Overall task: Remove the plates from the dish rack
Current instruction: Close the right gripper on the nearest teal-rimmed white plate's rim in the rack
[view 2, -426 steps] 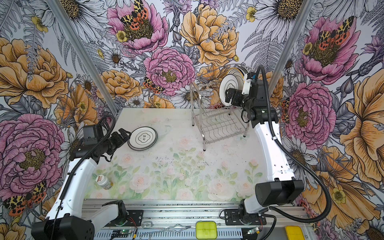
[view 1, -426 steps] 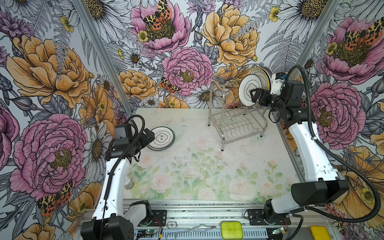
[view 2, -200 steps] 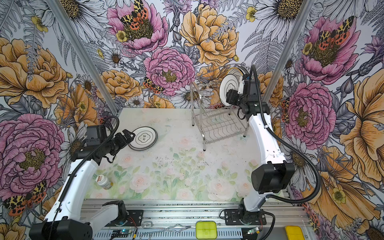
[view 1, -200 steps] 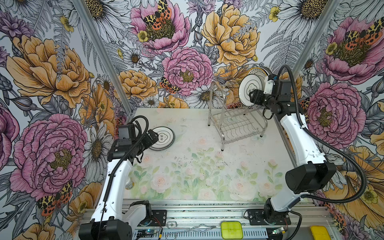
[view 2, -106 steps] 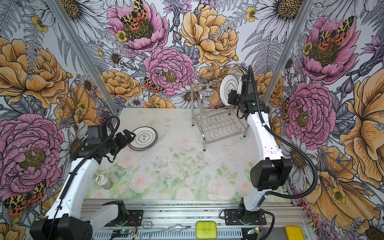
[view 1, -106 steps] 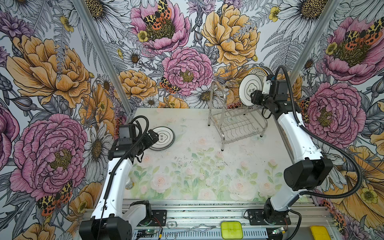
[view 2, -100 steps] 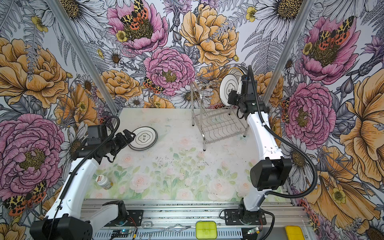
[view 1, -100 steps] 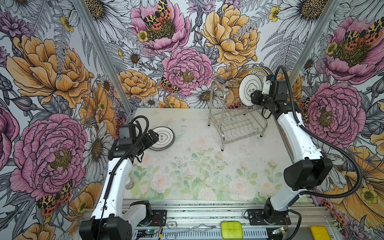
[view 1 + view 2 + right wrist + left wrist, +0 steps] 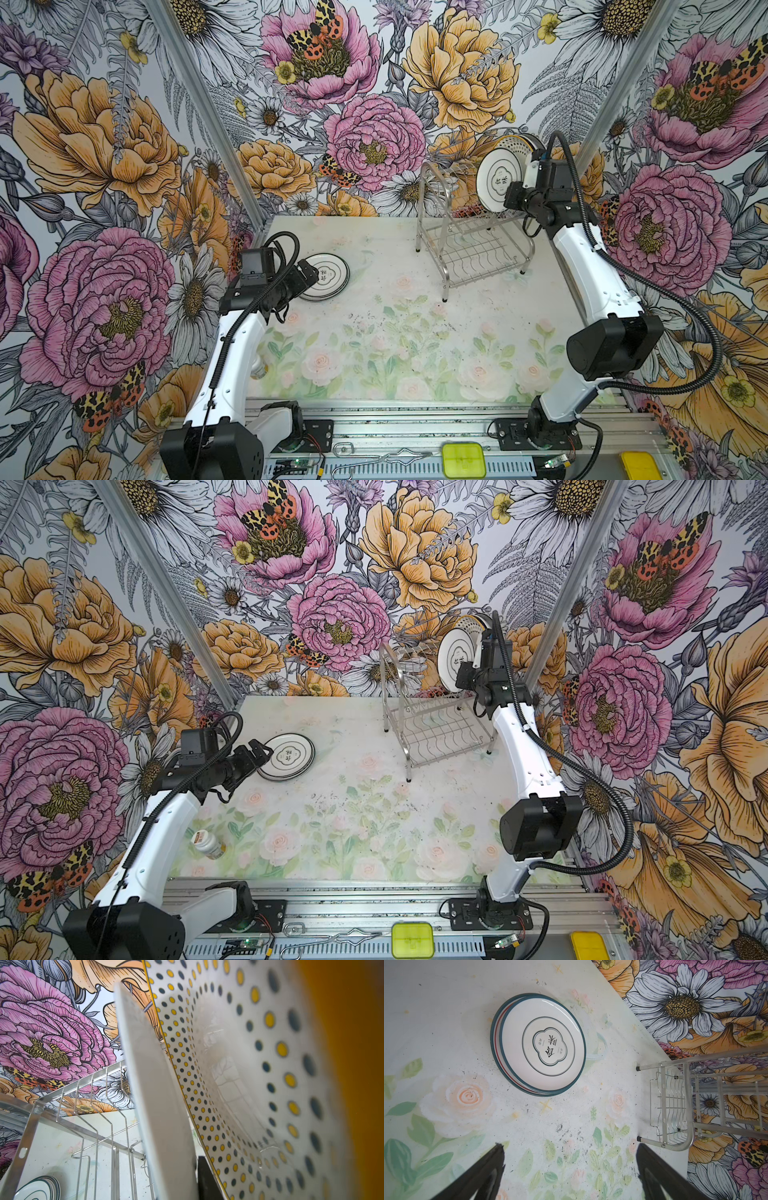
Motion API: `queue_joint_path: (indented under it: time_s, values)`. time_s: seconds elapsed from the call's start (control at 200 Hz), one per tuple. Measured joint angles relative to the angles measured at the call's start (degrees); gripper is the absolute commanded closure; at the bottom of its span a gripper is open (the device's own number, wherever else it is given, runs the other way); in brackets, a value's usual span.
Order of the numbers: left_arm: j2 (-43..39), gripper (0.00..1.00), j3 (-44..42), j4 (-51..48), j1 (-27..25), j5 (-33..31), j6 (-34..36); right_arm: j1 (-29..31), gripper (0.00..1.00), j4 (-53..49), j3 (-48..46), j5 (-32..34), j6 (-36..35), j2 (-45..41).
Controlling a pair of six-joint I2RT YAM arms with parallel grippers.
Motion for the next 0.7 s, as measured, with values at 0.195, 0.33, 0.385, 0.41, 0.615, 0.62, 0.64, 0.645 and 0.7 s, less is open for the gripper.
queue_joint_path:
  time_s: [0.195, 0.33, 0.385, 0.41, 0.615, 0.62, 0.64, 0.645, 0.7]
  values:
    - [0.7, 0.01, 0.0, 0.0, 0.0, -0.2, 0.0, 0.3, 0.94, 0.0, 0.0, 1.0, -1.5, 0.0]
    - [1.1, 0.01, 0.0, 0.0, 0.0, -1.1, -0.7, 0.5, 0.99, 0.1, 0.0, 1.5, -2.3, 0.0]
    - [1.2, 0.01, 0.0, 0.0, 0.0, -1.4, -0.9, 0.5, 1.0, 0.2, 0.0, 1.5, -2.4, 0.0]
    - [1.2, 0.01, 0.0, 0.0, 0.0, -1.6, -1.1, 0.5, 1.0, 0.2, 0.0, 1.6, -2.5, 0.0]
    - [2.2, 0.01, 0.0, 0.0, 0.0, -2.3, -1.6, 1.0, 1.0, 0.3, 0.0, 2.4, -3.0, 0.0]
    - [2.2, 0.01, 0.0, 0.0, 0.0, -2.3, -1.6, 1.0, 1.0, 0.4, 0.0, 2.4, -3.0, 0.0]
    - [2.3, 0.01, 0.0, 0.0, 0.0, -2.4, -1.6, 1.0, 1.0, 0.4, 0.0, 2.5, -3.1, 0.0]
    - [2.3, 0.01, 0.0, 0.0, 0.0, -2.4, -1.6, 1.0, 1.0, 0.4, 0.0, 2.6, -3.1, 0.0]
    - [2.5, 0.01, 0.0, 0.0, 0.0, -2.4, -1.6, 1.2, 1.0, 0.5, 0.0, 2.9, -3.3, 0.0]
